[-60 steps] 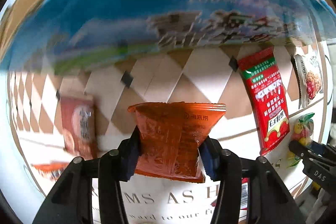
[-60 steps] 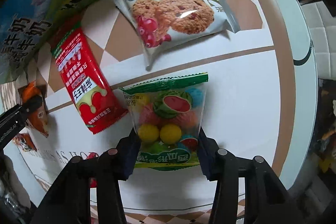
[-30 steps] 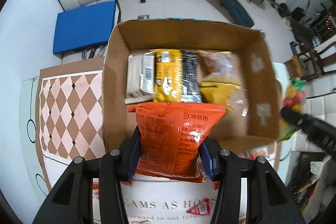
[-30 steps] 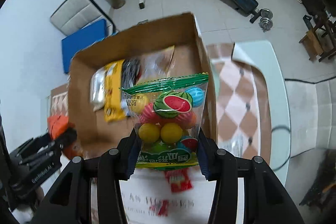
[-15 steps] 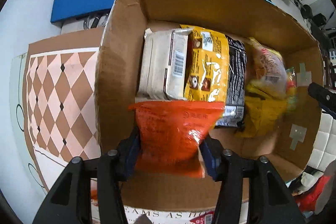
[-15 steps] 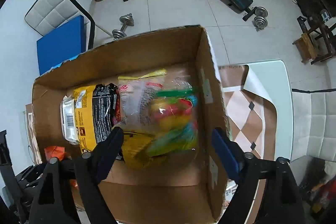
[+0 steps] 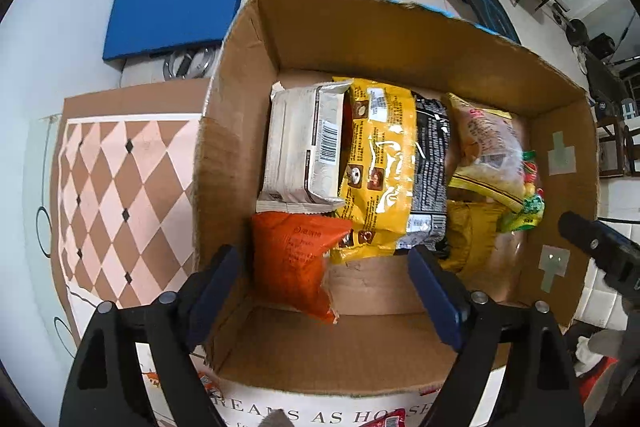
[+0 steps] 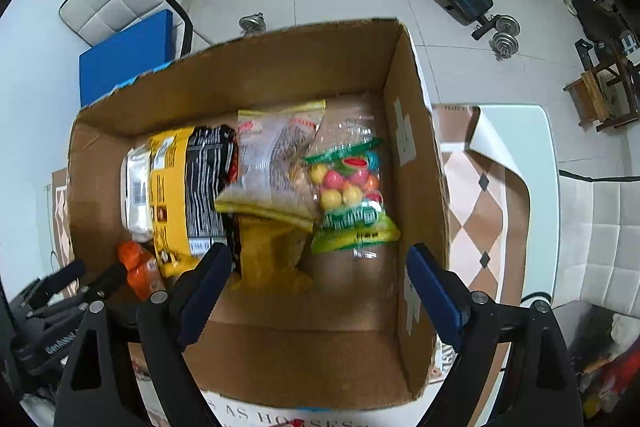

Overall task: Organize snacks
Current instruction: 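Carry both packets over the box and lower them inside, then grasp the egg pastry with left tool while right tool grasps the small red packet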

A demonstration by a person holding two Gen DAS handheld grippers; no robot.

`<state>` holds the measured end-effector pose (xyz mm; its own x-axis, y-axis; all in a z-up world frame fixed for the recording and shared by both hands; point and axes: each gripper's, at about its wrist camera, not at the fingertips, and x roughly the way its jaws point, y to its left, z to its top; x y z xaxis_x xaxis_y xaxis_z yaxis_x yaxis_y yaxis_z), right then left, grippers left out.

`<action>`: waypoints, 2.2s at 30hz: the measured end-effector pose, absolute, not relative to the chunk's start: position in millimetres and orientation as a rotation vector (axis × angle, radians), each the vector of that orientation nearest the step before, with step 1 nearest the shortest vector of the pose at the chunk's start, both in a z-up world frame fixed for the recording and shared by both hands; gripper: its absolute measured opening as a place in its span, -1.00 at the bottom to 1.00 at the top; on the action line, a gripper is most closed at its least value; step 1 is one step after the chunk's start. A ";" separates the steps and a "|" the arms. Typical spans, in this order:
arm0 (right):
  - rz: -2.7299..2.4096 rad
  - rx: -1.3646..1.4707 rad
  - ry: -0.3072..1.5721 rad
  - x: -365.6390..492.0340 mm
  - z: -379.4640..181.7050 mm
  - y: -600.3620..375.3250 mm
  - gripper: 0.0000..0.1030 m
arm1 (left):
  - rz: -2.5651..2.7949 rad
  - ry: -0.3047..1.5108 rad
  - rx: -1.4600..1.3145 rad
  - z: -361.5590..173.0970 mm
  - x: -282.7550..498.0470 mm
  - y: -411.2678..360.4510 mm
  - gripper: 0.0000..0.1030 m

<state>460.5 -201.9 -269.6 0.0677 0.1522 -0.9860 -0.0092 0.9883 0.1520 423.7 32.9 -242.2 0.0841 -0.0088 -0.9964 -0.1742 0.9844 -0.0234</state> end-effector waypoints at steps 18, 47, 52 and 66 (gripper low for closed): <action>0.190 0.073 1.341 331.3 -211.4 -199.0 0.78 | 0.157 1.205 -0.070 -164.6 314.9 7.3 0.67; 0.276 0.231 1.764 152.6 -370.3 -161.7 0.78 | 0.302 1.658 -0.407 -346.1 70.5 89.0 0.67; 0.261 0.247 1.786 154.5 -385.2 -154.3 0.77 | 0.284 1.676 -0.471 -365.6 63.7 90.4 0.67; 0.234 0.214 1.816 149.6 -405.4 -132.0 -0.05 | 0.262 1.711 -0.322 -379.9 75.8 59.6 -0.07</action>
